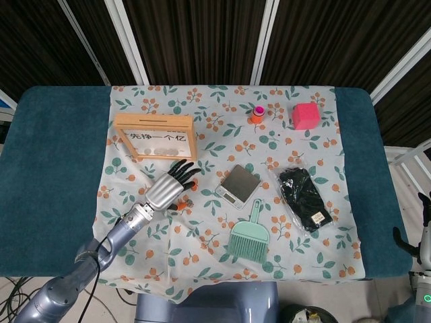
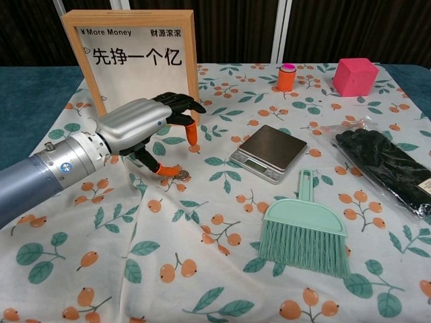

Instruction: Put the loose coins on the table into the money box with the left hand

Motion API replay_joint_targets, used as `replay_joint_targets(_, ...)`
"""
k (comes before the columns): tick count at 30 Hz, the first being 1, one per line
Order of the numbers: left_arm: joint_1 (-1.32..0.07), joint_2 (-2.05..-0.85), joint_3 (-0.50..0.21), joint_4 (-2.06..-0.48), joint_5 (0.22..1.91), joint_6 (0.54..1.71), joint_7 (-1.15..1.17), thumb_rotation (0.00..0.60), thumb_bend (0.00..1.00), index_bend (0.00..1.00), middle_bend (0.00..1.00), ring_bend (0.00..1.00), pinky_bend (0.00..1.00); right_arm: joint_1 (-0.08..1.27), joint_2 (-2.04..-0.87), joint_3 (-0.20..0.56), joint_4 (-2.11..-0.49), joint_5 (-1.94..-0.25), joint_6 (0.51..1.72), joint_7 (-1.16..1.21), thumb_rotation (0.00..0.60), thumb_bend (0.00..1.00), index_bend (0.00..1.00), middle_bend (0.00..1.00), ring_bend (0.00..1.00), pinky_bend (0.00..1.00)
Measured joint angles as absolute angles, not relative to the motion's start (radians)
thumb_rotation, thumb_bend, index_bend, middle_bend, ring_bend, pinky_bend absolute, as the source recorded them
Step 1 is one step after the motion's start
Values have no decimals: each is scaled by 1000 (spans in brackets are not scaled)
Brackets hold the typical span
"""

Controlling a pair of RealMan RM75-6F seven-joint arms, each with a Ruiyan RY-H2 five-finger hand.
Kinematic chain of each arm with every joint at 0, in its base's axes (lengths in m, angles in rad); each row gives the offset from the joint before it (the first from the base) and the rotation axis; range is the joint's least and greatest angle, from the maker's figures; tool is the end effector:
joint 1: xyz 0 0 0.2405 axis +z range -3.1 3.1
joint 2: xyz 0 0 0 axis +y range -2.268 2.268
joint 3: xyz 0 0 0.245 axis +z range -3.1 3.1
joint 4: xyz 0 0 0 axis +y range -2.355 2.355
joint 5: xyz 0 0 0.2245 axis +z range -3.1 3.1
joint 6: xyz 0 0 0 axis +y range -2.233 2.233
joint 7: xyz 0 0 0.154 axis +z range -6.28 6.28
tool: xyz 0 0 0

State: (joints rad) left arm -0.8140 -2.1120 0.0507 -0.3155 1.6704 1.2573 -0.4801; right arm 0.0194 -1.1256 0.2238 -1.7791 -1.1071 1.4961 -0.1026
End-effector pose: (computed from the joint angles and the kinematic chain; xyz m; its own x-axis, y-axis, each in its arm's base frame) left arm -0.1541 0.3680 -0.1070 0.4168 0.0710 0.9062 0.6759 -0.6908 -0.2568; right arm -0.3238 -0.1946 0.1658 0.2876 0.1143 0.9509 -0.8929 0.3911 0.2230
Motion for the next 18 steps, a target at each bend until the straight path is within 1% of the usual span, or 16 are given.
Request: replay_joint_targets(18, -783, -2125, 80, -268, 1678, 1236, -483, 600, 135, 451, 106, 0, 0, 17, -1123, 224, -1782, -1112, 1504, -102, 600, 394, 141, 28, 50, 0)
